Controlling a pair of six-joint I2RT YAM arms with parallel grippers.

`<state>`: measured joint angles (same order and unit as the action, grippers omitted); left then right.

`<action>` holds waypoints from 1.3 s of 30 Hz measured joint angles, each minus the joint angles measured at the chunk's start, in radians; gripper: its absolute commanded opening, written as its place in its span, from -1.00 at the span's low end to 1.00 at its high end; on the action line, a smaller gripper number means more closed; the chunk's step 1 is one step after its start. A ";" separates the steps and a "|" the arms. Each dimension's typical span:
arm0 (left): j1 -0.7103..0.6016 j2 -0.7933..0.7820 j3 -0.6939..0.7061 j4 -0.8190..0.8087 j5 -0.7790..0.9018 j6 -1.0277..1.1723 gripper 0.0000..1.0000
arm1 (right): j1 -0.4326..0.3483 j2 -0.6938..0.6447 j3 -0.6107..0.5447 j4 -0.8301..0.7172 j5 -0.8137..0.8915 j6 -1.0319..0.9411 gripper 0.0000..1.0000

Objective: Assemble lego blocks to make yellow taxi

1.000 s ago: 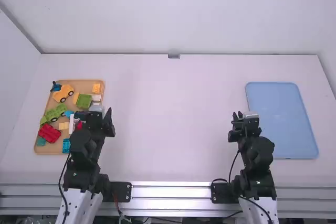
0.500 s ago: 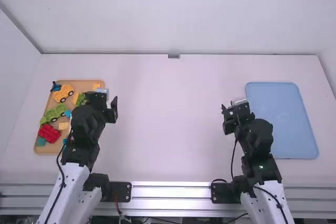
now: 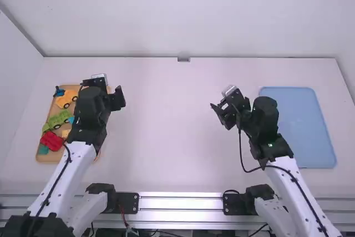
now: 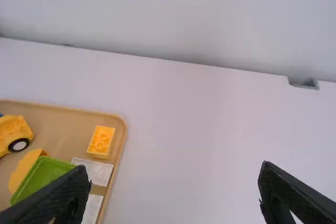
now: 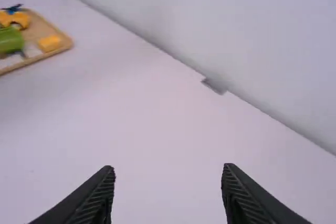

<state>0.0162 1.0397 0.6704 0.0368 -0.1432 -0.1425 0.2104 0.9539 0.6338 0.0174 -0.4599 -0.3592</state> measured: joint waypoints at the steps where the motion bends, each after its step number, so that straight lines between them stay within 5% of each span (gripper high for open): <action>1: 0.009 0.019 0.012 -0.003 -0.005 -0.010 0.79 | 0.006 0.040 0.025 -0.002 -0.032 -0.016 0.18; 8: 0.089 0.108 0.074 -0.032 -0.027 -0.094 0.92 | 0.069 0.259 0.218 -0.075 -0.167 -0.096 0.36; 15: 0.197 0.161 0.107 -0.069 0.000 -0.136 0.98 | 0.158 0.470 0.486 -0.303 -0.272 -0.303 0.56; 25: 0.301 0.169 0.258 -0.325 0.020 -0.145 0.98 | 0.222 0.738 0.643 -0.264 -0.375 -0.335 0.75; 39: 0.689 0.231 0.417 -0.496 0.116 -0.205 0.98 | 0.276 0.939 0.815 -0.298 -0.477 -0.444 0.93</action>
<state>0.7052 1.2705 1.0878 -0.4587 -0.0277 -0.3473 0.4866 1.8927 1.4490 -0.2806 -0.9367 -0.8036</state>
